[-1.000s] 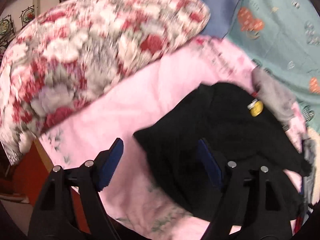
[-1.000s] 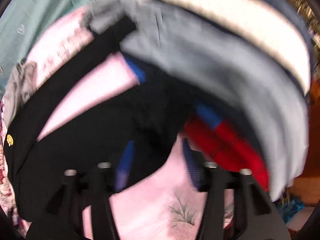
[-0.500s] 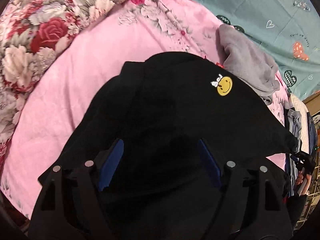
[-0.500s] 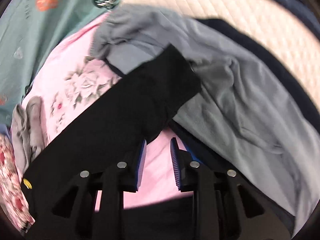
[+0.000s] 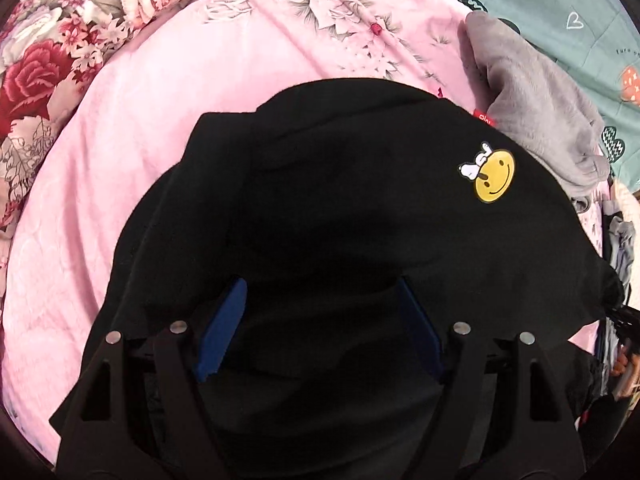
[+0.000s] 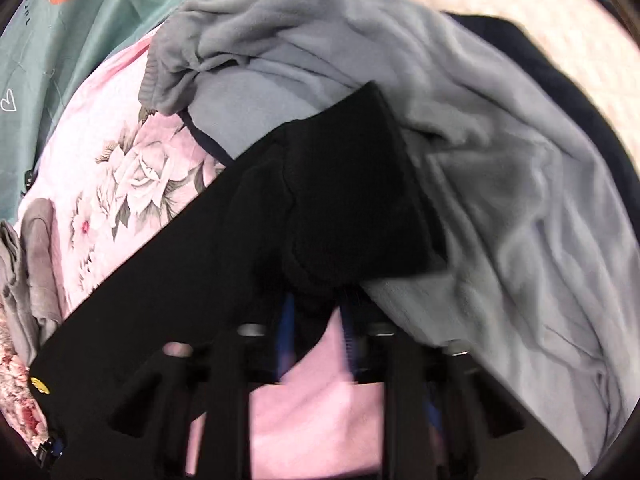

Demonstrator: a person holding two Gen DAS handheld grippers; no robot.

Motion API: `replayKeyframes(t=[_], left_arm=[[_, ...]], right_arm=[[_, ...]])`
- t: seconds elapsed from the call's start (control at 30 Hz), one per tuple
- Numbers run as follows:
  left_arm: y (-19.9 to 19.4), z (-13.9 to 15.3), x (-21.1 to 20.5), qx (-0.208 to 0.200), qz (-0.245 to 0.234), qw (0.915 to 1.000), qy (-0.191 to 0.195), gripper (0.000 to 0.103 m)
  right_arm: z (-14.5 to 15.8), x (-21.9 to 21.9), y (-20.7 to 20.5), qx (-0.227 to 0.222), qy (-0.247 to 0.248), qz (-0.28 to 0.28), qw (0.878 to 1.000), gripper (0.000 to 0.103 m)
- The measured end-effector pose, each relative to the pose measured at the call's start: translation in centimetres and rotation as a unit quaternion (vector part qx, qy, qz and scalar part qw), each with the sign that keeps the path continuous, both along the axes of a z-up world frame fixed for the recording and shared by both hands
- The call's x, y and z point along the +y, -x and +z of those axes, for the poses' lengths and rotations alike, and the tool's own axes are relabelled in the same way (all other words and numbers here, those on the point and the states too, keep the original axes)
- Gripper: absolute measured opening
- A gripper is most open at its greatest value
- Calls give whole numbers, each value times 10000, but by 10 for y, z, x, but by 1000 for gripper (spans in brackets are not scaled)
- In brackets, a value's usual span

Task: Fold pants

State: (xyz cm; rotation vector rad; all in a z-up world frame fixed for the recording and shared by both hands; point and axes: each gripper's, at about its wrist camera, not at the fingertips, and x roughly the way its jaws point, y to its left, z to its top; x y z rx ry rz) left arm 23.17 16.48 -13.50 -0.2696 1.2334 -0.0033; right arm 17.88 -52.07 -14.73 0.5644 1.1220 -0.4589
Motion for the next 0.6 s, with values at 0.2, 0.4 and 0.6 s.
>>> replayKeyframes(t=[0.2,0.4,0.6], left_arm=[[1,-2,-4,-138,-104,9998,-138,77],[0,1,-8,-71,-373,9992,-158,78],[12,89,28,-1102,-589,9912,-439,87]], right_arm=[[35,11,43,68,272,-309,9991,8],[-9,19,31,816,371,-115,9959,42],[48,78,49,109,794,269,9964,54]])
